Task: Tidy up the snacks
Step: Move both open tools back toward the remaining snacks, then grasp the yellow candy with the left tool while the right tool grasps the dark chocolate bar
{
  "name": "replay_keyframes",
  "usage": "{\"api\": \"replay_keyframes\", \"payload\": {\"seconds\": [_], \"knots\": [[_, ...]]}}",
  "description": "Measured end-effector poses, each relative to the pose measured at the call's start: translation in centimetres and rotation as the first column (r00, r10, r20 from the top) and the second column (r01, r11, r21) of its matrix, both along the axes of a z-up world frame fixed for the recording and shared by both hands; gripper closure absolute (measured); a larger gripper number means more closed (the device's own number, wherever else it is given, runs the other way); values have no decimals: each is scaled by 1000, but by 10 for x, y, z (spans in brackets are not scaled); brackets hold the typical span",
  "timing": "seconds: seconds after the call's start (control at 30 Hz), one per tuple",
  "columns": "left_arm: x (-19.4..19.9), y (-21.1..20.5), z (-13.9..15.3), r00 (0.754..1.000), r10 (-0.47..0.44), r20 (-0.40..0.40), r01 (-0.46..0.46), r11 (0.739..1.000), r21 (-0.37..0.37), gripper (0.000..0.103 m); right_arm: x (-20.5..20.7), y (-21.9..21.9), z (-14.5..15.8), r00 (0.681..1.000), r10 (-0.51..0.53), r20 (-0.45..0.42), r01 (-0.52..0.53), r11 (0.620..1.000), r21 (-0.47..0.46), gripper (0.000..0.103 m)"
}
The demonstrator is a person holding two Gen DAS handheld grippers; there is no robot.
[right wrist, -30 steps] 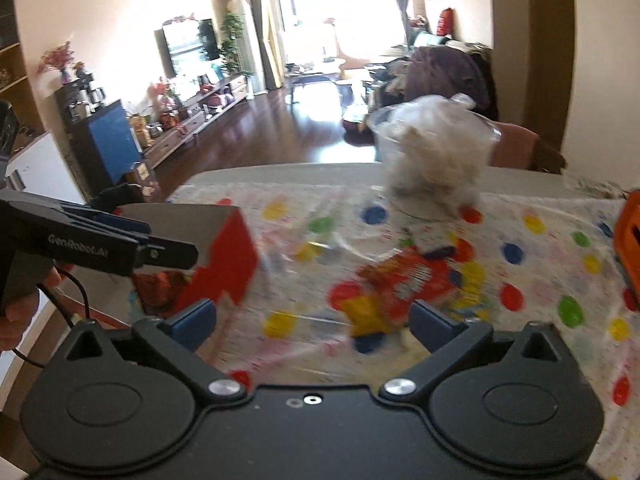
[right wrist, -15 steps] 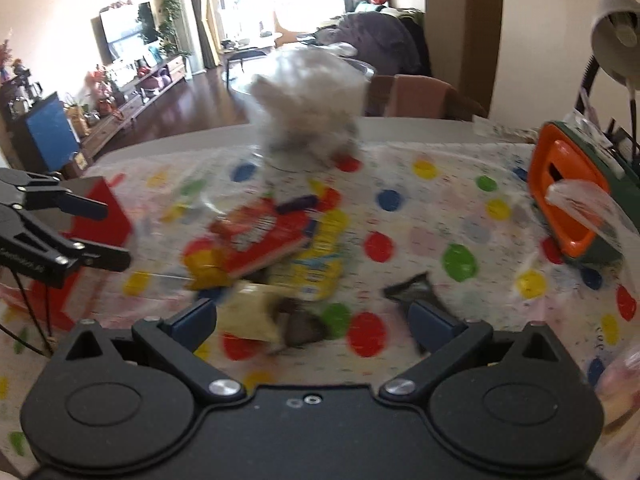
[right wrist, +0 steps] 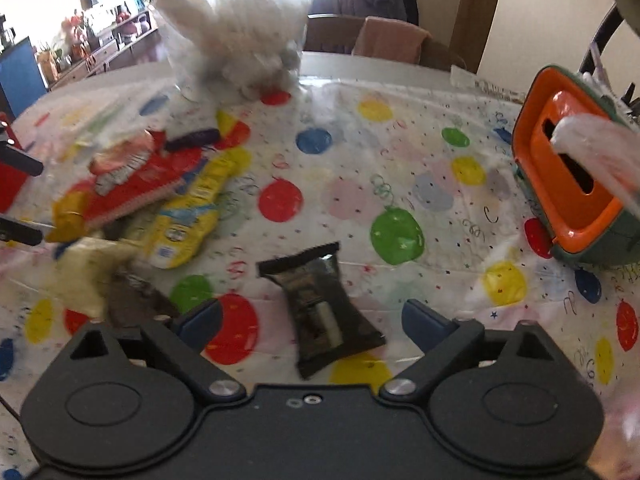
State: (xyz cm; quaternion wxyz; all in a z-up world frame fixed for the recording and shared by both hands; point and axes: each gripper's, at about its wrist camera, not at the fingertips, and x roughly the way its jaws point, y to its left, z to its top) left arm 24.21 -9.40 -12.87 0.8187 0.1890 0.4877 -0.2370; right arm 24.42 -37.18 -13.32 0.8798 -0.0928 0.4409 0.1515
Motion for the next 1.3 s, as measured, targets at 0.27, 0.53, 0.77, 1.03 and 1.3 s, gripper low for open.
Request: {"api": "replay_keyframes", "payload": {"seconds": [0.27,0.53,0.77,1.03,1.3], "knots": [[18,-3,-22,999,-21,-38,21,1000,16,19,24,0,-17,998,33,-48,-33,999,-6,22],[24,-8,-33,996,-48,-70,50,998,25,43,27,4,-21,997,49,-60,-49,999,5,37],[25,-4,-32,997,6,-74,-6,1000,-7,62,25,5,-19,999,11,-44,-10,1000,17,61],[17,2,-27,989,135,-67,-138,989,-46,65,13,6,-11,997,-71,-16,72,997,30,69],[-4,14,-1,976,210,-60,-216,969,-118,65,-8,3,18,993,-114,-1,114,989,94,70]]}}
